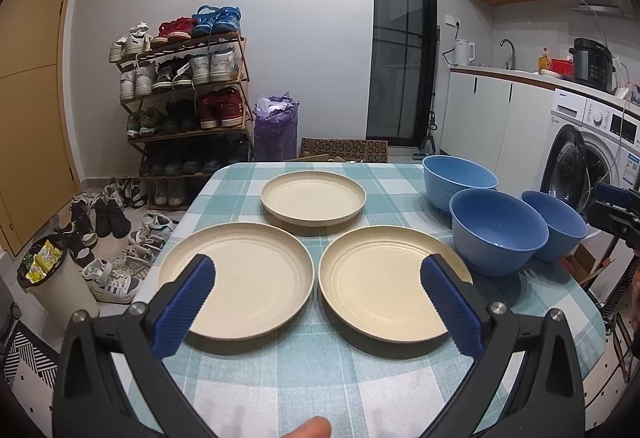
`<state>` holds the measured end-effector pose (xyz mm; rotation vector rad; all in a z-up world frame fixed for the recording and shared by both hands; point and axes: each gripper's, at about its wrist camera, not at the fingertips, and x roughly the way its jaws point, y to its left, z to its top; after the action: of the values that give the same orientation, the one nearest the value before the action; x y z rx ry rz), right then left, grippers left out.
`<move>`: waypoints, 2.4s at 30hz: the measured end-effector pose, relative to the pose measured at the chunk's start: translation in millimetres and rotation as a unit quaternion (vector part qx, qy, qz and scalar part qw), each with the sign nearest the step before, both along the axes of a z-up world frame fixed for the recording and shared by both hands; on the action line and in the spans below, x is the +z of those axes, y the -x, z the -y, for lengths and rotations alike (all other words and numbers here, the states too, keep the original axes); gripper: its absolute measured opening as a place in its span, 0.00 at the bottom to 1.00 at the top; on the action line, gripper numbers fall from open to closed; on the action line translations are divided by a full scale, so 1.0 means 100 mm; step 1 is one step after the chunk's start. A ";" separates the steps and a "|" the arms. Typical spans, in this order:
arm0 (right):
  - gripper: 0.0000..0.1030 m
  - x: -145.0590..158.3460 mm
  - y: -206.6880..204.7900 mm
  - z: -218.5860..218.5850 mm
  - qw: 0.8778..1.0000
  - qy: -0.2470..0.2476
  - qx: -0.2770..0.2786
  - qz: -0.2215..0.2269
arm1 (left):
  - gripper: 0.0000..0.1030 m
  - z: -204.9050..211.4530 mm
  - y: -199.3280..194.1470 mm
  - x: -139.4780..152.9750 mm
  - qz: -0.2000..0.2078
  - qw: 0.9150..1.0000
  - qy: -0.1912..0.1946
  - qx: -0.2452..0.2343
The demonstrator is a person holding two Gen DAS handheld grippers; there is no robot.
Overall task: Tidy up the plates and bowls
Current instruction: 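Move both grippers toward the cream plate beside the blue bowls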
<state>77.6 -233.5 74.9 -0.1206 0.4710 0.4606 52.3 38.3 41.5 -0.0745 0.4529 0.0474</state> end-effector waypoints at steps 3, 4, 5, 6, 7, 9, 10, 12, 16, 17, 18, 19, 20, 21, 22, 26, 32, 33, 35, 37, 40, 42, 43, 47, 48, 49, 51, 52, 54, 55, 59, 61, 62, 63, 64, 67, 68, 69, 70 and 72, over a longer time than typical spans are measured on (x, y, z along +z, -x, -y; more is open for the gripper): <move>1.00 0.11 -0.11 -0.03 1.000 -0.007 0.007 -0.015 | 1.00 -0.06 -0.04 0.07 0.003 1.000 0.003 0.004; 1.00 0.15 -0.14 -0.04 1.000 -0.006 0.008 -0.017 | 1.00 -0.08 -0.06 0.09 0.003 1.000 0.003 0.005; 1.00 0.18 -0.16 -0.05 1.000 -0.004 0.009 -0.016 | 1.00 -0.10 -0.08 0.12 0.004 1.000 0.001 0.007; 1.00 0.24 -0.19 -0.07 1.000 0.002 0.010 -0.011 | 1.00 -0.12 -0.10 0.14 0.006 1.000 -0.001 0.010; 1.00 0.28 -0.22 -0.08 1.000 0.005 0.011 -0.009 | 1.00 -0.15 -0.12 0.17 0.007 1.000 -0.003 0.011; 1.00 0.38 -0.28 -0.12 1.000 0.013 0.012 -0.007 | 1.00 -0.19 -0.18 0.22 0.004 1.000 -0.001 0.012; 1.00 0.42 -0.30 -0.13 1.000 0.013 0.014 -0.006 | 1.00 -0.22 -0.21 0.25 0.006 1.000 0.002 0.014; 1.00 0.52 -0.37 -0.17 1.000 0.012 0.017 -0.008 | 1.00 -0.28 -0.26 0.30 0.008 1.000 0.008 0.018; 1.00 0.75 -0.53 -0.21 1.000 0.007 0.022 -0.003 | 1.00 -0.39 -0.41 0.39 0.006 1.000 0.007 0.029; 1.00 0.80 -0.56 -0.22 1.000 0.005 0.024 -0.002 | 1.00 -0.40 -0.45 0.40 0.005 1.000 0.008 0.029; 1.00 0.86 -0.60 -0.24 1.000 0.004 0.026 -0.001 | 1.00 -0.43 -0.49 0.42 0.002 1.000 0.010 0.029; 1.00 0.92 -0.65 -0.26 1.000 0.005 0.027 0.001 | 1.00 -0.46 -0.53 0.44 -0.001 0.999 0.013 0.030; 1.00 0.98 -0.69 -0.29 1.000 0.007 0.027 0.006 | 1.00 -0.50 -0.58 0.45 -0.005 0.999 0.017 0.030; 1.00 1.03 -0.73 -0.31 1.000 0.010 0.026 0.012 | 1.00 -0.52 -0.62 0.46 -0.009 0.999 0.020 0.029; 1.00 1.08 -0.79 -0.34 0.999 0.015 0.025 0.015 | 1.00 -0.53 -0.66 0.47 -0.011 0.999 0.021 0.029; 1.00 1.23 -0.94 -0.41 0.999 0.008 0.031 0.018 | 1.00 -0.59 -0.78 0.53 -0.006 0.999 0.016 0.036; 1.00 1.38 -1.25 -0.57 0.999 -0.005 0.037 0.008 | 1.00 -0.61 -0.95 0.65 -0.004 1.000 0.000 0.031; 1.00 1.40 -1.31 -0.63 0.999 -0.001 0.039 0.007 | 1.00 -0.61 -0.98 0.65 -0.004 1.000 0.000 0.029; 1.00 1.40 -1.40 -0.68 0.999 0.000 0.040 0.004 | 1.00 -0.62 -1.04 0.67 -0.009 1.000 0.003 0.022; 1.00 1.40 -1.52 -0.77 0.999 0.002 0.044 -0.003 | 1.00 -0.63 -1.11 0.67 -0.013 1.000 0.001 0.018; 1.00 1.37 -1.69 -0.90 0.999 0.004 0.047 -0.016 | 1.00 -0.63 -1.23 0.67 -0.022 1.000 -0.004 0.013; 1.00 1.33 -1.77 -0.95 0.999 0.006 0.046 -0.020 | 1.00 -0.65 -1.31 0.67 -0.028 1.000 -0.005 0.012; 1.00 1.32 -1.82 -0.99 0.999 0.007 0.044 -0.022 | 1.00 -0.67 -1.36 0.66 -0.031 0.999 -0.005 0.013; 1.00 1.25 -2.01 -1.09 0.999 0.006 0.039 -0.037 | 1.00 -0.74 -1.51 0.63 -0.037 0.999 -0.011 0.021; 1.00 1.23 -2.06 -1.12 0.998 0.007 0.038 -0.041 | 1.00 -0.75 -1.57 0.61 -0.041 0.999 -0.016 0.027; 1.00 1.21 -2.11 -1.15 0.998 0.009 0.035 -0.044 | 1.00 -0.77 -1.61 0.59 -0.044 0.998 -0.016 0.029; 1.00 1.16 -2.23 -1.22 0.998 0.013 0.029 -0.053 | 1.00 -0.82 -1.70 0.55 -0.051 0.998 -0.011 0.028; 1.00 1.14 -2.29 -1.25 0.998 0.013 0.026 -0.057 | 1.00 -0.84 -1.76 0.52 -0.056 0.998 -0.008 0.029; 1.00 1.09 -2.44 -1.33 0.997 0.009 0.021 -0.069 | 1.00 -0.87 -1.85 0.47 -0.062 0.998 -0.006 0.032; 1.00 1.05 -2.49 -1.36 0.997 0.009 0.021 -0.073 | 1.00 -0.89 -1.90 0.42 -0.066 0.997 -0.003 0.032; 1.00 0.87 -2.69 -1.48 0.996 0.018 0.017 -0.088 | 1.00 -0.94 -2.07 0.30 -0.078 0.996 -0.001 0.042; 1.00 0.77 -2.79 -1.54 0.995 0.023 0.010 -0.099 | 1.00 -0.98 -2.15 0.24 -0.082 0.996 0.006 0.045; 1.00 0.72 -2.84 -1.56 0.994 0.023 0.009 -0.104 | 1.00 -0.99 -2.17 0.22 -0.084 0.995 0.010 0.046; 1.00 0.68 -2.89 -1.59 0.994 0.023 0.007 -0.109 | 1.00 -1.01 -2.21 0.19 -0.088 0.995 0.013 0.047; 1.00 0.64 -2.94 -1.61 0.994 0.023 0.003 -0.111 | 1.00 -1.03 -2.24 0.16 -0.090 0.995 0.017 0.048; 1.00 0.56 -3.06 -1.65 0.993 0.024 -0.001 -0.119 | 1.00 -1.08 -2.35 0.07 -0.099 0.994 0.025 0.048; 1.00 0.53 -3.11 -1.67 0.992 0.026 -0.002 -0.121 | 1.00 -1.09 -2.40 0.03 -0.106 0.993 0.029 0.047; 1.00 0.51 -3.16 -1.69 0.992 0.029 -0.006 -0.121 | 1.00 -1.11 -2.44 0.00 -0.112 0.992 0.035 0.046; 1.00 0.47 -3.22 -1.71 0.992 0.031 -0.009 -0.125 | 1.00 -1.12 -2.48 -0.03 -0.115 0.992 0.041 0.044; 1.00 0.38 -3.34 -1.76 0.990 0.035 -0.016 -0.137 | 1.00 -1.13 -2.55 -0.09 -0.123 0.990 0.048 0.042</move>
<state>411.4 -57.9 113.4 -0.1184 0.7578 0.4306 307.6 151.4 32.1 -0.1844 0.6988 0.1180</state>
